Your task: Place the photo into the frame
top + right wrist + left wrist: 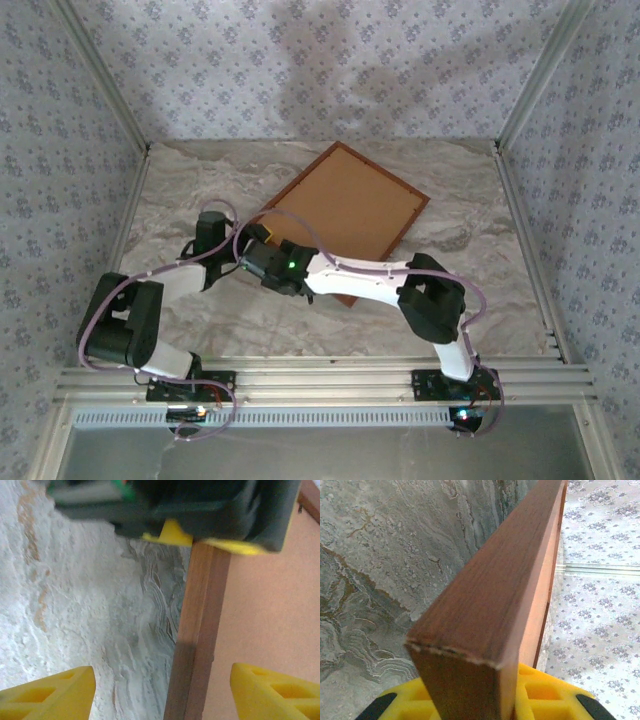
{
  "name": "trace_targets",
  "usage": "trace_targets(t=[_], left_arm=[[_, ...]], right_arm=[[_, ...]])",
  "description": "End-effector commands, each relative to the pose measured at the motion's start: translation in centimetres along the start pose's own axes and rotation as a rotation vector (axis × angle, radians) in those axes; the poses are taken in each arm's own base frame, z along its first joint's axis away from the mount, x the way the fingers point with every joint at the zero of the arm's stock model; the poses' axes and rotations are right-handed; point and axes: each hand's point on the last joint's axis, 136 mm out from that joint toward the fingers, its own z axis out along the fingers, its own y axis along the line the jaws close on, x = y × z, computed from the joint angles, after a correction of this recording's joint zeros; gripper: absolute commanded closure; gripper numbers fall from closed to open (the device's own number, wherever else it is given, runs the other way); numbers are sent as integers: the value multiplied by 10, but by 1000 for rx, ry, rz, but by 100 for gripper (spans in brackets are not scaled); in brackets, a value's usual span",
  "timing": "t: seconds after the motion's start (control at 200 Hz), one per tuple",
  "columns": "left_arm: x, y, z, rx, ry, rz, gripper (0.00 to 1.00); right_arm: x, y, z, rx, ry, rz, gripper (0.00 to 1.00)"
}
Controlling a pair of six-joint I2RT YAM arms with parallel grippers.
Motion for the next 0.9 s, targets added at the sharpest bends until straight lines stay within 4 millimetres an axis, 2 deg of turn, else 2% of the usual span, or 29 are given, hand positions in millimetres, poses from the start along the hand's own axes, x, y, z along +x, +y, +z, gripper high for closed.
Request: trace_targets(t=[0.0, 0.115, 0.205, 0.34, 0.425, 0.535, 0.62, 0.745, 0.84, 0.9], left_arm=[[-4, -31, -6, 74, -11, 69, 93], [-4, -32, -7, 76, -12, 61, 93], [-4, -33, -7, 78, -11, 59, 93], [-4, -33, -6, 74, -6, 58, 93], [-5, -34, -5, 72, -7, 56, 92], [-5, -34, -5, 70, -7, 52, 92], [-5, -34, -5, 69, -5, 49, 92], [-5, -34, -5, 65, -2, 47, 89], [-4, -33, -5, 62, 0, 44, 80], [-4, -34, -5, 63, -1, 44, 62]], right_arm=[[22, -19, 1, 105, 52, -37, 28], [39, -17, 5, 117, 69, -43, 30], [55, -17, 9, 126, 98, -31, 36], [65, -19, 8, 140, 99, -23, 43], [69, -18, 8, 140, 95, -18, 48], [74, -17, 10, 145, 107, -29, 61], [71, -17, 11, 153, 100, -35, 73], [63, -19, 8, 158, 77, -45, 81], [56, -22, 4, 171, 60, -69, 89], [53, -24, 1, 179, 55, -85, 92]])
